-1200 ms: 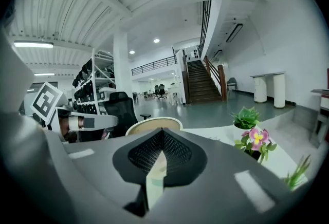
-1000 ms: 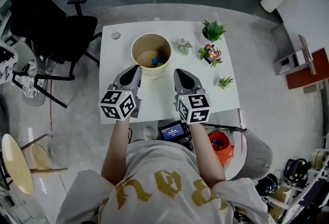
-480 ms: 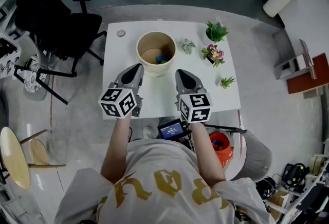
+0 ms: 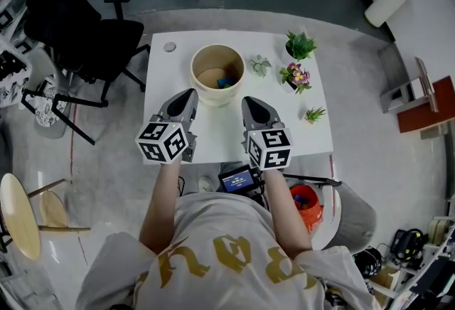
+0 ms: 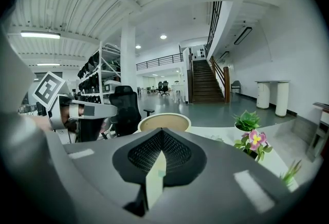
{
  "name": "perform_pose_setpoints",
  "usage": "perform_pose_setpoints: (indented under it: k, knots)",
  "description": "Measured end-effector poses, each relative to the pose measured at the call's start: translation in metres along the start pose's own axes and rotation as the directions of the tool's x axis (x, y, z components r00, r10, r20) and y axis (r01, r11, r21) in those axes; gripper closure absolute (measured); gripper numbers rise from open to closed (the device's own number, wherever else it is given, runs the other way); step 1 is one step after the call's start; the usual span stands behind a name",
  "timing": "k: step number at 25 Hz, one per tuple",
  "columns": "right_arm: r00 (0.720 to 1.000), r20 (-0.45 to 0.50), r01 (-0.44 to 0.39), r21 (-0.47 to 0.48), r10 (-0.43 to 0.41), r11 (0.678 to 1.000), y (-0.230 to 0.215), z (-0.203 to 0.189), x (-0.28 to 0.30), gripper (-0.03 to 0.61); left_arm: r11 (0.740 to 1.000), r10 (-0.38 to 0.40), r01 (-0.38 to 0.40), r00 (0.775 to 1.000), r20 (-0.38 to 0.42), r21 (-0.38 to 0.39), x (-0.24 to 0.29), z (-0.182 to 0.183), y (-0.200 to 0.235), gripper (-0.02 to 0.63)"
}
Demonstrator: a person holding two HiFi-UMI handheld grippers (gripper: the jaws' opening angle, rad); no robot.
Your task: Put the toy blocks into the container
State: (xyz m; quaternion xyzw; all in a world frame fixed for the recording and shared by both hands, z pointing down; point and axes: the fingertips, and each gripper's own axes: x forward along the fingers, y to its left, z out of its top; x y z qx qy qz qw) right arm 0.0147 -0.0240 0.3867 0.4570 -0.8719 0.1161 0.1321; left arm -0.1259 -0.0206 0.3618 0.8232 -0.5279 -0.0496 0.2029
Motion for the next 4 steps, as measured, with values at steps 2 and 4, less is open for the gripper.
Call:
perform_pose_setpoints:
  k: [2,4]
  knots:
    - [1.000,-0.003,-0.002,0.004,0.002,1.000,0.0000,-0.0019,0.0001,0.558,1.000,0.002,-0.002,1.000,-0.001,-0.002,-0.0005,-0.0014,0.0010,0.614]
    - [1.000,-0.007,-0.006,0.009,0.006,1.000,0.0003,-0.0042,0.0004,0.558,1.000,0.005,-0.005,1.000,-0.002,-0.004,-0.0011,-0.0029,0.0022,0.612]
